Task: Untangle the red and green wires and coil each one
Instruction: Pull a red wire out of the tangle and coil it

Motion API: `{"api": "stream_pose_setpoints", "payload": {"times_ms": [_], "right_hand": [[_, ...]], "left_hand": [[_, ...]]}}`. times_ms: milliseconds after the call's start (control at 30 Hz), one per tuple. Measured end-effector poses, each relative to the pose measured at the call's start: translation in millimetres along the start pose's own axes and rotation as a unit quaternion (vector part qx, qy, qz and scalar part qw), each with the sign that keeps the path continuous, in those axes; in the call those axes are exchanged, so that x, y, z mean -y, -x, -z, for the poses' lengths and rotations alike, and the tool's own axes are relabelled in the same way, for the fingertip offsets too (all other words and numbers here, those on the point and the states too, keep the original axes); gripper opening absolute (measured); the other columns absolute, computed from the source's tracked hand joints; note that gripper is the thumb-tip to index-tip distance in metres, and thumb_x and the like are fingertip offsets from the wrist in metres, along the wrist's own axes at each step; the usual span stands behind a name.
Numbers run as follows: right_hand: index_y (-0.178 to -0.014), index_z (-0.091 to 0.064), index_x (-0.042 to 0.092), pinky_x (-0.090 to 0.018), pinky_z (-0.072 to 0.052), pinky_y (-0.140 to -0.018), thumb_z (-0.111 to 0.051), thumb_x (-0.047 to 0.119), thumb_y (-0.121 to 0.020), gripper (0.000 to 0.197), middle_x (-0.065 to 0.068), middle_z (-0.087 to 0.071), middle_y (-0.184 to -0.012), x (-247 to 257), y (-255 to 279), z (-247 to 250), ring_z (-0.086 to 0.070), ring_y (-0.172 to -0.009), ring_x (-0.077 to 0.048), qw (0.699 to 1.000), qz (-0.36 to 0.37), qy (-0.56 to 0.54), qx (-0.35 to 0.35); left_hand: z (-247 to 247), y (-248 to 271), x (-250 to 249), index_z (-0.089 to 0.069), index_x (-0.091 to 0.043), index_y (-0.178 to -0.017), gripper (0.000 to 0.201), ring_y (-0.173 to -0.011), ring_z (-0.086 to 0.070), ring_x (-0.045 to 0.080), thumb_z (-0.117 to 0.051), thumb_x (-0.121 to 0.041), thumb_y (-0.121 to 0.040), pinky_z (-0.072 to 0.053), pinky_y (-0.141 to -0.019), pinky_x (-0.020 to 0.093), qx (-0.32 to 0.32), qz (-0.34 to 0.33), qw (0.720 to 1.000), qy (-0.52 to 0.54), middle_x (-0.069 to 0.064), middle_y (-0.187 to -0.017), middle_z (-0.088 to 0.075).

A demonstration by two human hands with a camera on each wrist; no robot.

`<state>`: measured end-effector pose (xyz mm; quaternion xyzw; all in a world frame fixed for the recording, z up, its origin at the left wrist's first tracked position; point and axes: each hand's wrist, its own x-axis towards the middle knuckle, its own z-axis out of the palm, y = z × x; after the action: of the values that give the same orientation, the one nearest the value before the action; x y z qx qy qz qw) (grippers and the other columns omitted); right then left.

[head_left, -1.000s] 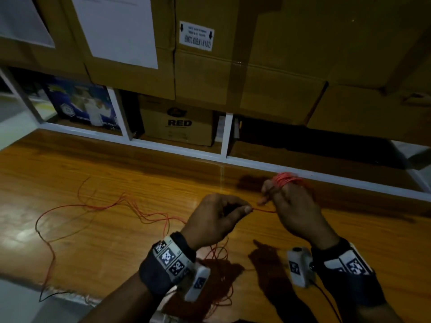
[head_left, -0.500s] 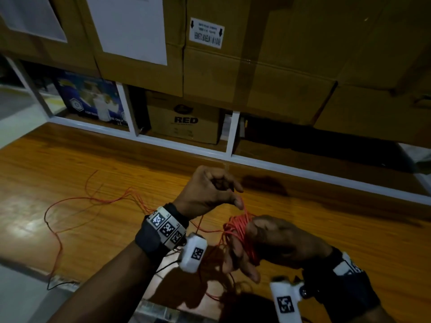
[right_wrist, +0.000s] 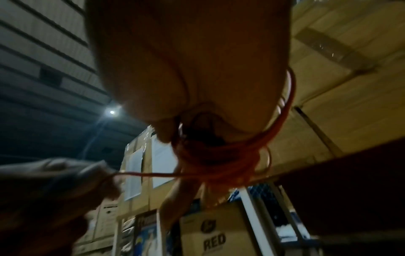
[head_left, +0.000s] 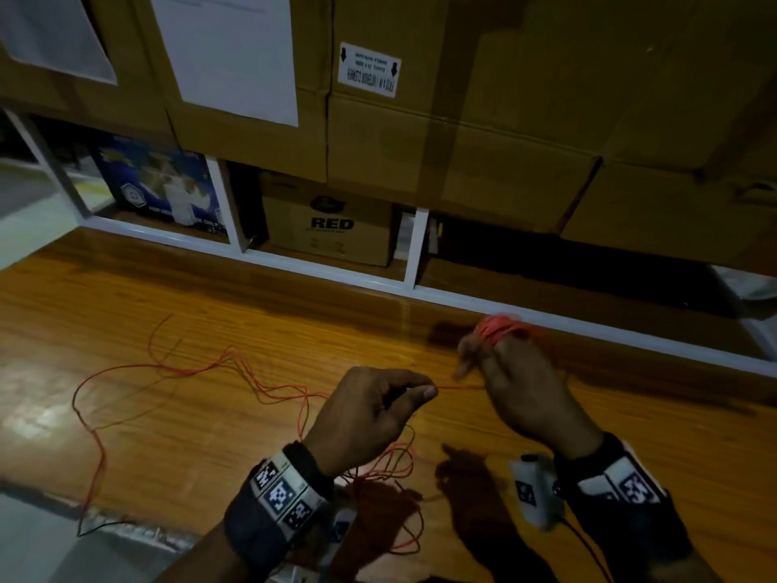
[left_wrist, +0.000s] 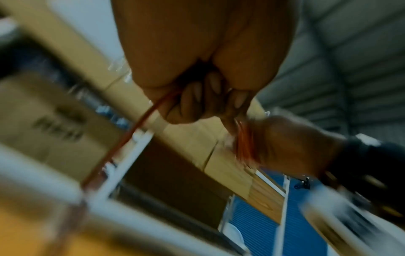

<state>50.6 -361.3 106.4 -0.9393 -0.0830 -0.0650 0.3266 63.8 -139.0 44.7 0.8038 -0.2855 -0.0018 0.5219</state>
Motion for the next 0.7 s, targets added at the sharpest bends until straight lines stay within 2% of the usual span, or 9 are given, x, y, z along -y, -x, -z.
{"api": "stream_pose_setpoints", "payload": {"times_ms": [67,133,233,300,367,467,567,667,700], "right_hand": [[-0.080,-0.075,0.026,-0.028,-0.047,-0.076,-0.019,0.072,-0.099,0.076,0.018,-0.069,-0.078,3.2,10.3,-11.8,-0.061,-0.071,0.002,0.988,0.000,-0.009,0.151],[-0.085,-0.077,0.019,-0.026,-0.041,-0.068,-0.025,0.065,-0.103,0.071,0.009,-0.072,-0.077,8.6,20.4,-20.0,-0.053,-0.061,-0.005,0.956,-0.027,-0.154,0.250],[-0.095,-0.074,0.019,-0.032,-0.038,-0.063,-0.037,0.076,-0.094,0.068,-0.021,-0.071,-0.086,13.5,30.2,-17.3,-0.051,-0.068,-0.028,0.874,-0.066,-0.357,0.324],[-0.101,-0.073,0.020,-0.032,-0.037,-0.063,-0.042,0.070,-0.097,0.059,-0.023,-0.066,-0.085,17.2,30.0,-12.9,-0.050,-0.069,-0.032,0.832,-0.024,-0.395,0.389],[-0.102,-0.072,0.023,-0.026,-0.041,-0.064,-0.046,0.060,-0.100,0.046,-0.013,-0.067,-0.084,24.4,29.3,-8.0,-0.058,-0.067,-0.023,0.806,0.023,-0.408,0.429],[-0.102,-0.071,0.021,-0.033,-0.047,-0.067,-0.049,0.051,-0.103,0.037,-0.002,-0.072,-0.092,29.4,27.6,-1.5,-0.064,-0.070,-0.013,0.773,0.061,-0.473,0.418],[-0.112,-0.064,0.008,-0.045,-0.049,-0.079,-0.045,0.040,-0.107,0.038,-0.011,-0.072,-0.108,25.9,24.1,2.9,-0.063,-0.083,-0.030,0.706,0.111,-0.587,0.379],[-0.115,-0.062,0.008,-0.037,-0.048,-0.101,-0.041,0.045,-0.108,0.043,-0.010,-0.072,-0.097,19.9,17.6,16.7,-0.061,-0.105,-0.031,0.648,0.126,-0.691,0.296],[-0.117,-0.062,0.009,-0.035,-0.047,-0.104,-0.040,0.047,-0.107,0.046,-0.011,-0.071,-0.098,20.9,15.4,23.9,-0.059,-0.110,-0.031,0.626,0.122,-0.722,0.268]], "left_hand": [[11.5,-6.3,-6.8,-0.078,-0.025,-0.107,0.029,-0.055,-0.060,0.009,-0.060,-0.046,-0.100,-0.045,-0.046,0.028,0.001,-0.056,0.997,-0.059,-0.014,-0.067,-0.067],[22.1,-13.3,-11.1,-0.078,-0.023,-0.102,0.019,-0.057,-0.062,0.005,-0.067,-0.038,-0.097,-0.046,-0.048,0.022,0.017,-0.080,0.995,-0.057,-0.019,-0.070,-0.066],[34.5,-20.9,-13.2,-0.079,-0.017,-0.099,0.017,-0.068,-0.071,0.015,-0.079,-0.030,-0.087,-0.060,-0.058,0.038,0.046,-0.048,0.996,0.062,-0.005,-0.082,-0.076],[35.8,-26.1,-17.7,-0.079,-0.009,-0.097,0.016,-0.070,-0.073,0.015,-0.082,-0.016,-0.083,-0.061,-0.061,0.034,0.047,-0.056,0.991,0.111,-0.002,-0.081,-0.077],[32.7,-33.1,-23.0,-0.078,0.000,-0.094,0.015,-0.067,-0.073,0.013,-0.081,0.003,-0.080,-0.059,-0.063,0.026,0.052,-0.060,0.979,0.185,-0.002,-0.076,-0.076],[21.2,-41.4,-30.8,-0.079,-0.002,-0.090,0.013,-0.065,-0.071,0.011,-0.078,0.006,-0.081,-0.055,-0.061,0.022,0.069,-0.047,0.956,0.283,0.000,-0.075,-0.075],[8.3,-43.3,-38.0,-0.082,-0.021,-0.086,0.010,-0.069,-0.069,0.013,-0.077,-0.030,-0.084,-0.054,-0.062,0.023,0.055,-0.020,0.928,0.368,0.002,-0.081,-0.075],[-7.7,-38.4,-39.3,-0.077,-0.022,-0.088,0.030,-0.058,-0.050,0.022,-0.073,-0.052,-0.086,-0.042,-0.054,0.027,0.026,0.018,0.924,0.380,0.027,-0.070,-0.052],[-12.0,-34.1,-38.4,-0.076,-0.019,-0.087,0.032,-0.054,-0.041,0.020,-0.072,-0.051,-0.088,-0.036,-0.051,0.026,0.020,0.032,0.924,0.379,0.023,-0.064,-0.043]]}}
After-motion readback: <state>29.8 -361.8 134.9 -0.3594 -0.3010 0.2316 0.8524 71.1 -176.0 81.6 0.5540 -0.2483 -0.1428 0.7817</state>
